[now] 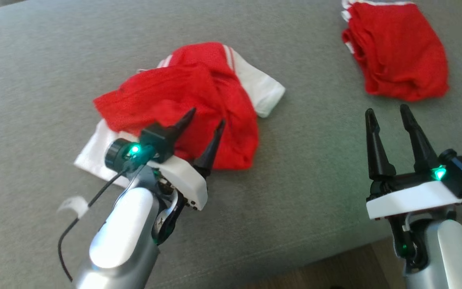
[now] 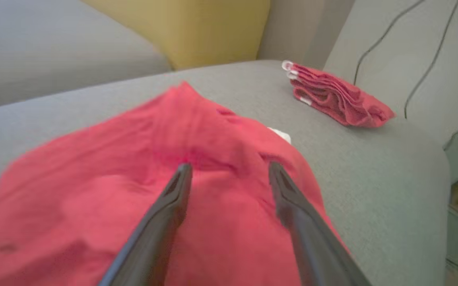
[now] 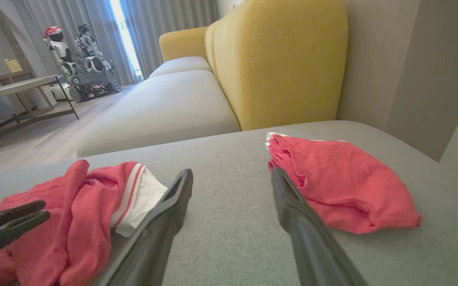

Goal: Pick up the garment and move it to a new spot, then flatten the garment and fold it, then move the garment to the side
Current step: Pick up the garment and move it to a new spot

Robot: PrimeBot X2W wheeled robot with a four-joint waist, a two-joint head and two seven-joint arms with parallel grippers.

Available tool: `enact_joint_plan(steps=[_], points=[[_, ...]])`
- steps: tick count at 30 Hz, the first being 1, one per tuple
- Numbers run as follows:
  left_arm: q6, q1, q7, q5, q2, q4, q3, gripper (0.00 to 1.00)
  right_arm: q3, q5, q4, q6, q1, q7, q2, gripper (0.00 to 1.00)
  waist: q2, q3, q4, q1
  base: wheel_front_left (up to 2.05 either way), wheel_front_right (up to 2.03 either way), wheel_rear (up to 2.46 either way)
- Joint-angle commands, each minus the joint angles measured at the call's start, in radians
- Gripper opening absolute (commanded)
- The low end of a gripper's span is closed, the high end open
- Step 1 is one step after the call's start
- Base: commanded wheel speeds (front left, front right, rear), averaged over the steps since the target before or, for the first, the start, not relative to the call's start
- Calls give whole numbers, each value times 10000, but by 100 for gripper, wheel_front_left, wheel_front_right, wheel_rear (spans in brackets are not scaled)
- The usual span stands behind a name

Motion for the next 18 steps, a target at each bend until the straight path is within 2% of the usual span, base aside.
enact_joint_plan(steps=[1,11,18], points=[[252,39,-364,41,104,-656,381,100,130,-85,-359,19,-338,2,-118,100,0,-235,430,0,0,0,0],[1351,481,-1545,-162,297,-1563,1471,100,-72,-175,-496,19,-123,321,-190,100,0,-725,1691,0,0,0,0],[1801,1051,-1857,-382,752,-1667,2374,100,-122,-242,-570,19,64,561,-289,100,0,-1092,2328,0,0,0,0]])
